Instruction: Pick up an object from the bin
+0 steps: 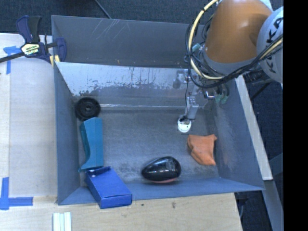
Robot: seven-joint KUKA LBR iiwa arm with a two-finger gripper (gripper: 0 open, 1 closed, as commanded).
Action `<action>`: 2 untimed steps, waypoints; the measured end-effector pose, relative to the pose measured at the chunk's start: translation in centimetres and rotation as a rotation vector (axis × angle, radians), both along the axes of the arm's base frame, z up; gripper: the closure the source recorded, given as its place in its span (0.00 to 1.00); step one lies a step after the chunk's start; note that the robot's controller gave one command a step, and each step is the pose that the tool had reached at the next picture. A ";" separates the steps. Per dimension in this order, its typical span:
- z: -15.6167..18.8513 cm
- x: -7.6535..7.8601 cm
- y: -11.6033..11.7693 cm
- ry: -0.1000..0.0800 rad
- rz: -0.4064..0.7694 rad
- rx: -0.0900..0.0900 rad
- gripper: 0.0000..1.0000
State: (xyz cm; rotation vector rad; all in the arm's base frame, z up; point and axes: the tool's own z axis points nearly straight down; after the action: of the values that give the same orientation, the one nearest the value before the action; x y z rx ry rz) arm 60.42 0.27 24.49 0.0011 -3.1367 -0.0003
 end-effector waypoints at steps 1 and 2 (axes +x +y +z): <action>0.5 0.1 0.0 -0.009 0.000 0.000 0.00; -5.4 -0.1 -2.1 -0.011 0.107 0.000 0.00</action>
Offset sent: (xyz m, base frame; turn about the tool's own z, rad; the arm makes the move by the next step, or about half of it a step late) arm -0.0089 -0.0650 -0.1749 -0.3181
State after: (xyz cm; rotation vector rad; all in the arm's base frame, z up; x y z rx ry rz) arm 60.29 -1.86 19.09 0.1697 -3.1431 0.0005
